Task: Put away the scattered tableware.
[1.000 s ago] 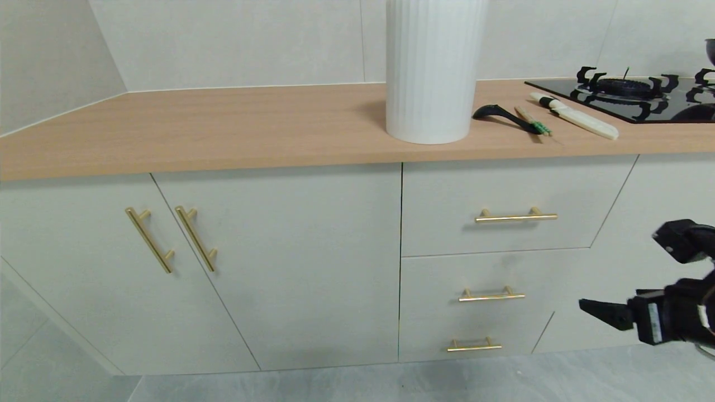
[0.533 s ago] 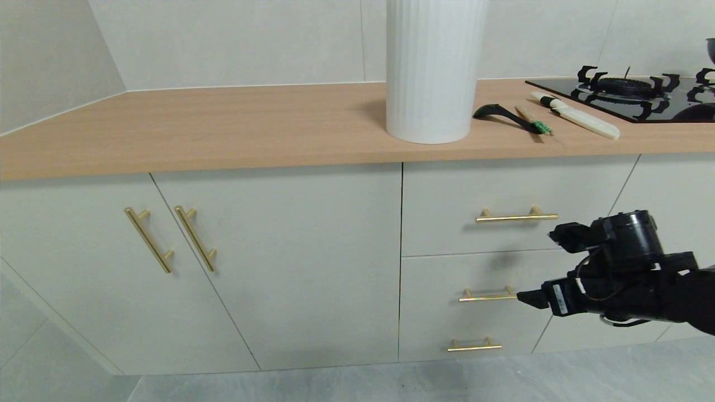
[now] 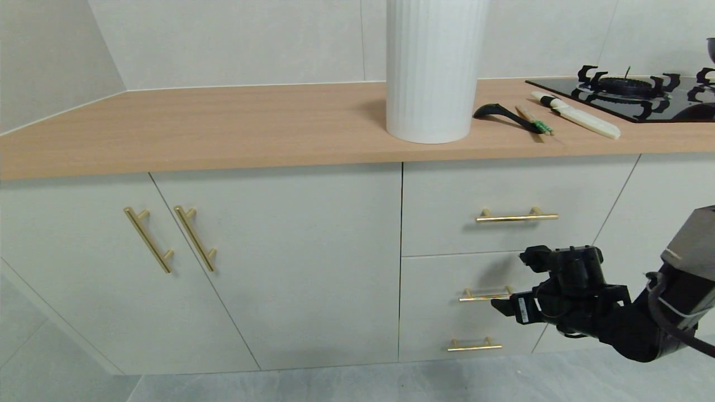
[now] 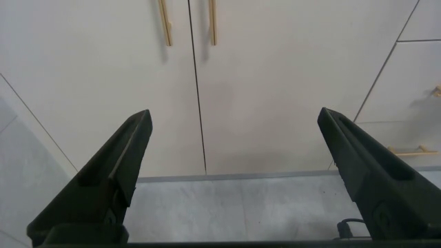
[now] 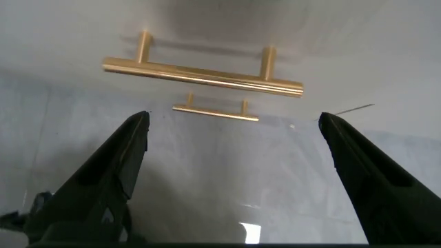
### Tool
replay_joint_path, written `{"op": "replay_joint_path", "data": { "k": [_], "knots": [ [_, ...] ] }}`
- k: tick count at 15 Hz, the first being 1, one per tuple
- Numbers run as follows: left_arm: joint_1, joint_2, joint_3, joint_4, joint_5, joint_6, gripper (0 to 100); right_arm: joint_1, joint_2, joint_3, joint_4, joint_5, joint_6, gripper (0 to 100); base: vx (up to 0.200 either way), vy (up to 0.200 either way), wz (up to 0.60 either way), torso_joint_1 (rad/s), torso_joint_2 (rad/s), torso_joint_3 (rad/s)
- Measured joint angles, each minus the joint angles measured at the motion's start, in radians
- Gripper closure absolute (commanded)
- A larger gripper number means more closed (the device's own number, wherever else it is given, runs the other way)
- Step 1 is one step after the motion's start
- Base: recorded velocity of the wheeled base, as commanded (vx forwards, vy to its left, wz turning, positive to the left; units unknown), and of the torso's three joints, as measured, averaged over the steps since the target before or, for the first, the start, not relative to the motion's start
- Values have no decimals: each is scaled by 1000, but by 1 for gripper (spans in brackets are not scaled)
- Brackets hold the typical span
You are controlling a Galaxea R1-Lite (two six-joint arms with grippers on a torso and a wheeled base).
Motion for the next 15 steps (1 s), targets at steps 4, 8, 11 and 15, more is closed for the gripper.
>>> {"op": "replay_joint_path", "data": {
  "k": [4,8,11,15],
  "knots": [
    [0,0,0,0,0,0,0,3,90,-4,-178,-42,28,0,0,0,0,0,0,0],
    [0,0,0,0,0,0,0,6,156,-25,-231,-71,35,0,0,0,0,0,0,0],
    [0,0,0,0,0,0,0,6,206,-35,-330,-78,33,0,0,0,0,0,0,0],
    [0,0,0,0,0,0,0,9,258,-37,-367,-87,30,0,0,0,0,0,0,0]
  ]
}}
